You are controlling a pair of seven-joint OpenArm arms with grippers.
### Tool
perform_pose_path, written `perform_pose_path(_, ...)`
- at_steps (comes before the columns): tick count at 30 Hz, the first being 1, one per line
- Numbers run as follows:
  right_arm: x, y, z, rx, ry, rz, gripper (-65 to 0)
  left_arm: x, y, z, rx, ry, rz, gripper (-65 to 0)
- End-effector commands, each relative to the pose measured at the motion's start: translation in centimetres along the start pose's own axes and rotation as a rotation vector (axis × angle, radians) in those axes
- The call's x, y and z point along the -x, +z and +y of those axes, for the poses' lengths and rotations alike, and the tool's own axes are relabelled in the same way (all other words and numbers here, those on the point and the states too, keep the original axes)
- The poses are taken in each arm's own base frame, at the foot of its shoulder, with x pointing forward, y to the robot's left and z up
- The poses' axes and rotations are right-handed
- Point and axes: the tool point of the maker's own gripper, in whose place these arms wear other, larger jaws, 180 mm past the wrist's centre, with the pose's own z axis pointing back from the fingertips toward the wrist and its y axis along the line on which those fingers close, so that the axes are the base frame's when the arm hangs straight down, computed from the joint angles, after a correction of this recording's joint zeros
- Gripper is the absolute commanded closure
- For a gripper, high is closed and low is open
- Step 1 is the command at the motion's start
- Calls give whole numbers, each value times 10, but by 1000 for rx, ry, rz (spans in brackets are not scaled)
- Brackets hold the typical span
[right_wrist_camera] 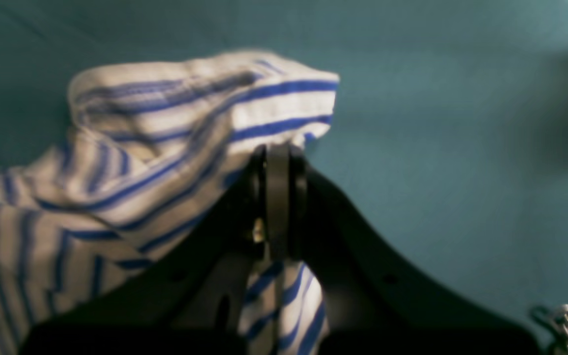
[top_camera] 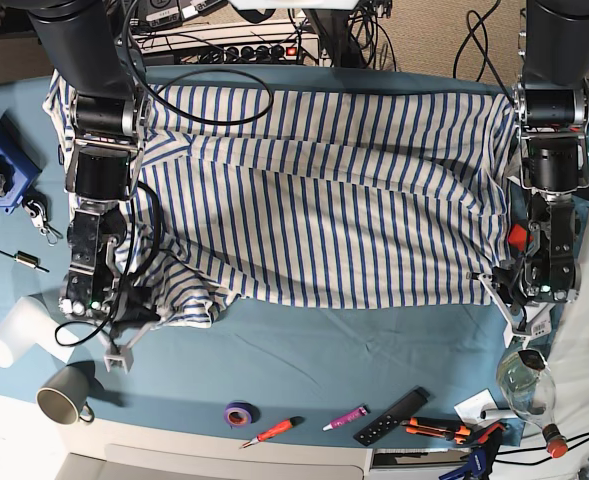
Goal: Fold the T-shirt properly
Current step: 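Pull the shirt's side edges apart with both grippers to stretch it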
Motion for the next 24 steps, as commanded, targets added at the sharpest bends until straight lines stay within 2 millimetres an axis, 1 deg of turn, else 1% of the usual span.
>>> perform_pose_path(1, -28, 15, -5, 11, 4, -70, 0, -31, 17, 16, -42, -4, -74, 0)
perform_pose_path(5, -39, 36, -9, 45, 29, -83, 0, -41, 32, 12, -24, -5, -85, 0)
perform_pose_path(8, -46, 50, -17, 93, 48, -101, 0, -49, 42, 2, 26, 9, -105, 0)
perform_pose_path(10, -47, 55, -23, 113, 52, -100, 0, -53, 47, -4, 52, 12, -113, 0)
perform_pose_path(15, -39, 58, -40, 152, 48, -70, 0, -57, 54, -8, 63, 5, -121, 0)
perform_pose_path(18, -27, 58, -53, 162, 23, -41, 0, -55, 55, -8, 62, 2, -104, 0)
perform_pose_path(21, -15, 59, -60, 115, -41, -33, 0, -47, 57, -12, 77, -10, -57, 0)
perform_pose_path(24, -9, 67, -70, 67, -110, -66, 0, -49, 64, -23, 132, -11, -51, 0)
